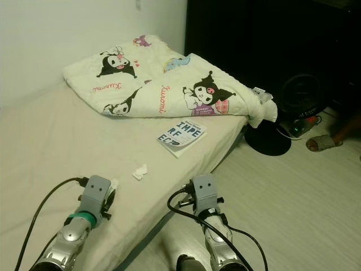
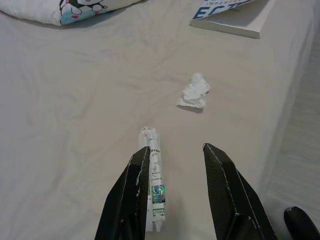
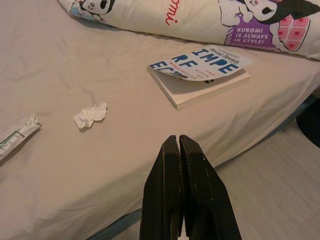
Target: Clean up the room
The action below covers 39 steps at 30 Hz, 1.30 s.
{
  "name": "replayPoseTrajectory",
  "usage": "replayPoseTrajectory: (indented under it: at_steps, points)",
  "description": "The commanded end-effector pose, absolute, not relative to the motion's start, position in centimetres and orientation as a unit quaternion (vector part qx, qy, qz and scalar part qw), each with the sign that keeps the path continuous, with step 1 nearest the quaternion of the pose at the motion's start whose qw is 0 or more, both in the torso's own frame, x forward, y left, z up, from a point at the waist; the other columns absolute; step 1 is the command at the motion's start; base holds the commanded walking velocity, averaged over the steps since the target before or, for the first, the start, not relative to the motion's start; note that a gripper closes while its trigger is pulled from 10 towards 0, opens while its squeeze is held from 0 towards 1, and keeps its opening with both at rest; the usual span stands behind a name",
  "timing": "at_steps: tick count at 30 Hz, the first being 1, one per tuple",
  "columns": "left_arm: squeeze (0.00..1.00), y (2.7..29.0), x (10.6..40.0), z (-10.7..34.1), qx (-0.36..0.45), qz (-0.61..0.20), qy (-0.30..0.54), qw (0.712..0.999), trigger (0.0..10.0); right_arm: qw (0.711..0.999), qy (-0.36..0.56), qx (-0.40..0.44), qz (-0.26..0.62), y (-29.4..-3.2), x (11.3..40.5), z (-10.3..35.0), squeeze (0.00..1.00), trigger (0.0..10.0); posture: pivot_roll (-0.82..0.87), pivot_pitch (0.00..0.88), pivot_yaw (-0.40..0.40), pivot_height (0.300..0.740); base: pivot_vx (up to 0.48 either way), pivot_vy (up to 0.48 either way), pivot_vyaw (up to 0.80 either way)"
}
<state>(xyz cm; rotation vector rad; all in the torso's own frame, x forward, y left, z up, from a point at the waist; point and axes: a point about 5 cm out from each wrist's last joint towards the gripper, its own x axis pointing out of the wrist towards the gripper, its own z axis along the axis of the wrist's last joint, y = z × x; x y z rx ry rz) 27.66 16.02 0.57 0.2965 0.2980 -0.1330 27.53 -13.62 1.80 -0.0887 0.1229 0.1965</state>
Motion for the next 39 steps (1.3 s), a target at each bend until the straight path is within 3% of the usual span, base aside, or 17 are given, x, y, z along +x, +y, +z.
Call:
replayPoseTrajectory:
  at_steps: [1, 5, 10, 29, 30, 31, 32, 39]
  points:
    - [0.00, 15.8, 27.2, 0.0, 0.151, -0.074, 0.160, 0.973, 10.0, 0.992, 0.066, -0.042, 0.099, -13.5, 27.1, 1.5, 0.00, 10.0, -0.10, 0.100, 0.066, 0.724, 0.000, 0.000, 0.00]
    - [0.00, 16.0, 27.4, 0.0, 0.151, -0.071, 0.162, 0.973, 10.0, 0.992, 0.064, -0.041, 0.101, -13.4, 26.9, 1.5, 0.00, 10.0, -0.10, 0.120, 0.064, 0.724, 0.000, 0.000, 0.00]
    - [0.00, 16.1, 28.3, 0.6, 0.159, -0.065, 0.161, 0.972, 10.0, 0.991, 0.059, -0.040, 0.116, -12.6, 27.0, 1.9, 0.00, 10.0, -0.09, 0.269, 0.065, 0.724, 0.000, 0.000, 0.00]
    - [0.00, 16.9, 31.3, 2.7, 0.189, 0.012, 0.154, 0.970, 10.0, 0.991, -0.005, -0.011, 0.131, -10.2, 28.4, 5.9, 0.00, 10.0, -0.11, 0.531, 0.097, 0.724, 0.000, 0.000, 0.00]
    - [0.32, 17.0, 31.5, 2.8, 0.195, 0.018, 0.158, 0.968, 10.0, 0.991, -0.009, -0.009, 0.132, -10.0, 28.3, 6.2, 0.00, 10.0, -0.11, 0.554, 0.101, 0.724, 0.000, 0.000, 0.00]
    - [0.32, 17.0, 31.6, 2.9, 0.199, 0.021, 0.159, 0.967, 10.0, 0.991, -0.012, -0.007, 0.132, -9.9, 28.2, 6.4, 0.00, 10.0, -0.11, 0.560, 0.102, 0.724, 0.000, 0.000, 0.00]
    - [1.00, 16.9, 31.8, 3.0, 0.192, 0.022, 0.161, 0.968, 10.0, 0.991, -0.015, -0.006, 0.133, -9.9, 28.1, 6.7, 0.00, 10.0, -0.12, 0.579, 0.104, 0.724, 0.000, 0.000, 0.00]
    - [1.00, 16.6, 32.3, 3.3, 0.188, 0.021, 0.168, 0.968, 10.0, 0.993, -0.017, -0.003, 0.117, -10.8, 27.5, 7.3, 0.00, 10.0, -0.13, 0.643, 0.115, 0.724, 0.000, 0.000, 0.00]
